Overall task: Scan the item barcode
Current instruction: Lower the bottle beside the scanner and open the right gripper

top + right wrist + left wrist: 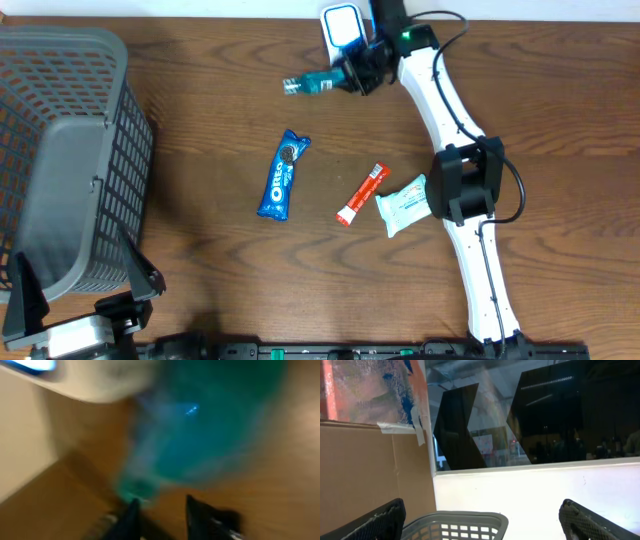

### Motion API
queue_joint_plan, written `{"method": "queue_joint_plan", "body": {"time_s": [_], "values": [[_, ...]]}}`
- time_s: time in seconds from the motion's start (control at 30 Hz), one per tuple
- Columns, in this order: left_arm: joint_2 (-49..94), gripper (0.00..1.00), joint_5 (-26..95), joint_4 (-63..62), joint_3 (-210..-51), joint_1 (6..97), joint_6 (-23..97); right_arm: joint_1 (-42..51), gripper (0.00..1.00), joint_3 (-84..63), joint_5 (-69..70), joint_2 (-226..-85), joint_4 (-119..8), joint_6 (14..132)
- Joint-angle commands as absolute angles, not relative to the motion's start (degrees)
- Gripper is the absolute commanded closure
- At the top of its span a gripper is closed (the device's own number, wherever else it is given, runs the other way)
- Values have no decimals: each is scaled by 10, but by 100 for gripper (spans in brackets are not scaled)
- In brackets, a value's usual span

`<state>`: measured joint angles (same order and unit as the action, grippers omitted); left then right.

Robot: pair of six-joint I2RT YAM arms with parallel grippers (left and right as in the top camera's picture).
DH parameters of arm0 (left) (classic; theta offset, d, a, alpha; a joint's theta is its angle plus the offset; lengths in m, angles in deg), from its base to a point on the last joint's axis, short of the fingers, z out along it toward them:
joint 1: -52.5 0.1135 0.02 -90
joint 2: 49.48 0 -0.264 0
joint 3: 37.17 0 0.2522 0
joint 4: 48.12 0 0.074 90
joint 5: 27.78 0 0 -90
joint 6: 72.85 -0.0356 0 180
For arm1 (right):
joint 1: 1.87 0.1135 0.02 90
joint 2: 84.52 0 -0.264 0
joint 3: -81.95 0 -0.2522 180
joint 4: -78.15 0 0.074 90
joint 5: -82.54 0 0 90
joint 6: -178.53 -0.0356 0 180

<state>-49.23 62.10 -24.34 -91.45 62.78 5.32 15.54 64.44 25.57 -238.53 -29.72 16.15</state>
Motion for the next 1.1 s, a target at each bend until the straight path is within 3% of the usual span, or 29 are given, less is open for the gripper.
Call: {"method": "queue_joint_plan", "body": {"time_s": [0.0,0.2,0.4,0.47,0.53,0.67,0.77,0.97,1.07], "values": [[-493,2,613,-248,-914,625,54,170,80,656,229,-2360,-226,272],[-493,2,613,-247,-914,625,54,181,75,656,100,-2330,-109,304],[-493,2,613,-243,-914,625,54,206,38,656,38,-2310,-127,419],[-493,2,613,-243,-914,625,54,215,22,656,35,-2310,-154,508],[-493,2,613,-243,-914,625,54,223,1,656,34,-2310,-172,614],[-493,2,613,-243,-914,625,54,231,1,656,25,-2310,-180,805],[-493,2,613,-243,-914,625,54,231,1,656,25,-2310,-206,885],[-493,2,613,-243,-914,625,54,238,1,656,-86,-2311,-211,1190],[-493,2,613,-238,-914,625,54,240,1,656,-60,-2311,-209,1250]]}}
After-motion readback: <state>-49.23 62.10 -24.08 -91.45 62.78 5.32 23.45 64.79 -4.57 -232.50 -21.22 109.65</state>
